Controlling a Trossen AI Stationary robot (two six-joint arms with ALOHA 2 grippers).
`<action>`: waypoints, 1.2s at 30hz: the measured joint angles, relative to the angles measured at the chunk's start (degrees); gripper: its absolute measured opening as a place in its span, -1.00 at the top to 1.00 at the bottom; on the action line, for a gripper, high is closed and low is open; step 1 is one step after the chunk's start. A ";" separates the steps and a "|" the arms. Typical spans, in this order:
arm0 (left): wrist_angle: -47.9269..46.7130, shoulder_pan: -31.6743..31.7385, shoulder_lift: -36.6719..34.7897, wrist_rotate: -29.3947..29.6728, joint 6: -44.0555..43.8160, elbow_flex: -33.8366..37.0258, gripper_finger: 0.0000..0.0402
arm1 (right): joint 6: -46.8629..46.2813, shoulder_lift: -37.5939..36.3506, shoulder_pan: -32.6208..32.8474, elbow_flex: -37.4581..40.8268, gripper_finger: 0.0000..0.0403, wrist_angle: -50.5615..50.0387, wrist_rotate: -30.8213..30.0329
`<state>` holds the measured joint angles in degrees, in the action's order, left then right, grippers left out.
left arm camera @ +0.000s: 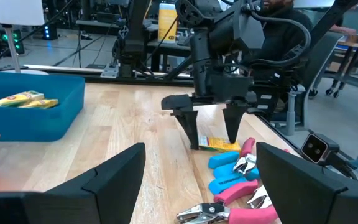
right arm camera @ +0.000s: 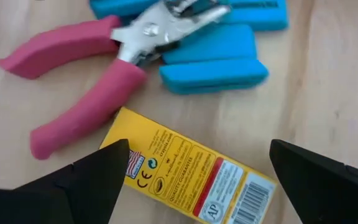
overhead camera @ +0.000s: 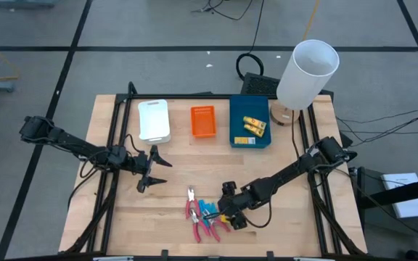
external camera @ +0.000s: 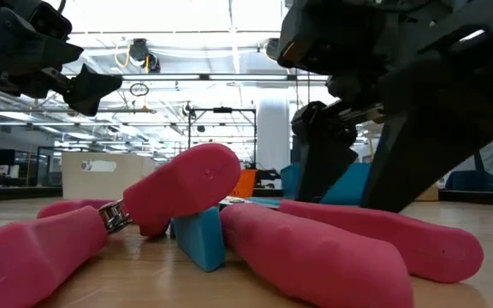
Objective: Pick & Place School Supplies
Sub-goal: Put the crayon box into the blue bin
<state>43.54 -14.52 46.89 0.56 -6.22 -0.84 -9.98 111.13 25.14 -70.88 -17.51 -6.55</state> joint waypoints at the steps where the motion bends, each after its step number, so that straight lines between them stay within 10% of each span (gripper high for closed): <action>1: -0.01 -0.01 0.00 0.00 0.00 0.00 -0.54 | -0.11 -0.04 -0.16 -0.04 -0.89 -0.84 -1.31; 13: 0.01 -0.01 0.00 0.00 0.00 0.00 -0.54 | -1.32 0.03 -1.50 0.07 -0.88 1.13 -11.91; 36: -0.01 -0.02 0.02 0.00 0.00 0.00 -0.54 | 18.31 -5.81 -0.32 0.22 -0.88 0.27 -2.28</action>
<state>43.53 -14.54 46.92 0.56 -6.22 -0.84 8.33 105.31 24.82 -70.65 -17.24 -8.82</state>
